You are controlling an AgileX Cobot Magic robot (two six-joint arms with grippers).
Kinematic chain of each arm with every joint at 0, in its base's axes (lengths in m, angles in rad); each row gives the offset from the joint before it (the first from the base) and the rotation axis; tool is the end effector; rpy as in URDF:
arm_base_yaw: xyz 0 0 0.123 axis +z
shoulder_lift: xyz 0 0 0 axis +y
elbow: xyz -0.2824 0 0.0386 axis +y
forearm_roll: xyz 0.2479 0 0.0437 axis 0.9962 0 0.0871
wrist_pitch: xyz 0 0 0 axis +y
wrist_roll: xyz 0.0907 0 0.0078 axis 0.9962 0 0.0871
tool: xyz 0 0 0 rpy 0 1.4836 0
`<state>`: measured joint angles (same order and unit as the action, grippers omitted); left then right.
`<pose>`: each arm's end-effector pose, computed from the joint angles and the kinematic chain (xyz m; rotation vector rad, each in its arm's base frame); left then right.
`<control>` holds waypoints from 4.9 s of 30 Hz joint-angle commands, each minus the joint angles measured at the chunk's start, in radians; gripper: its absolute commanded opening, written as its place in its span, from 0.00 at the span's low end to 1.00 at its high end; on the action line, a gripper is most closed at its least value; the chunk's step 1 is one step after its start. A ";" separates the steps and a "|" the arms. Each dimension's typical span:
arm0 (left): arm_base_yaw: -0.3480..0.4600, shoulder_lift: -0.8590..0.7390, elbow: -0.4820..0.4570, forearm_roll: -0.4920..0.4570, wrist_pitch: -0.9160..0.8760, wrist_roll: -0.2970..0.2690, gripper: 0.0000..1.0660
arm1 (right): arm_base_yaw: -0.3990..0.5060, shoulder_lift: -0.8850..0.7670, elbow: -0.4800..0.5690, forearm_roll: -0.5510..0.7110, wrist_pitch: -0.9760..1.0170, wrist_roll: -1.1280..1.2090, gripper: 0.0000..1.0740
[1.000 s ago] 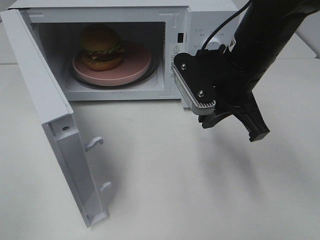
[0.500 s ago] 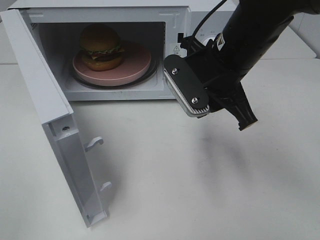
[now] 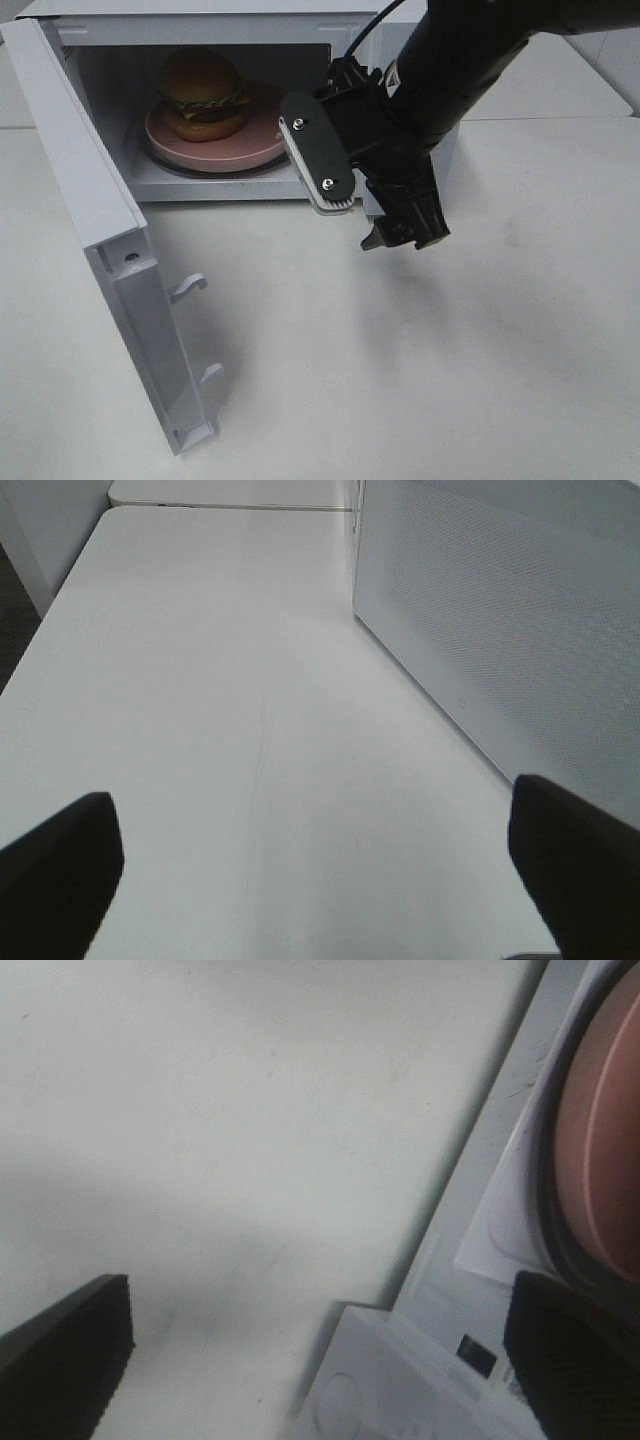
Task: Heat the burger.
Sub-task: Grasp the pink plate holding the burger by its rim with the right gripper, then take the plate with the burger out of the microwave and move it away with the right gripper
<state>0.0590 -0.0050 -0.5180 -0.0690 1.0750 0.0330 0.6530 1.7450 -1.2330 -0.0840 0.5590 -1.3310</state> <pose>-0.0081 -0.0060 0.2811 -0.0217 2.0337 -0.0245 0.3002 0.2245 0.2354 -2.2072 1.3530 -0.3408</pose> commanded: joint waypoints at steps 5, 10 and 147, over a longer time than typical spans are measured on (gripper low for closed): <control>0.000 -0.008 0.001 0.003 -0.004 -0.001 0.94 | 0.013 0.084 -0.100 -0.009 -0.053 0.016 0.90; 0.000 -0.008 0.001 0.003 -0.004 -0.001 0.94 | 0.013 0.144 -0.168 -0.009 -0.068 0.042 0.89; 0.000 -0.008 0.001 0.003 -0.004 -0.001 0.94 | 0.037 0.350 -0.226 -0.030 -0.328 -0.081 0.00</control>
<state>0.0590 -0.0050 -0.5180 -0.0690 1.0750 0.0330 0.6850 2.1170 -1.4590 -0.1100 0.2710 -1.3920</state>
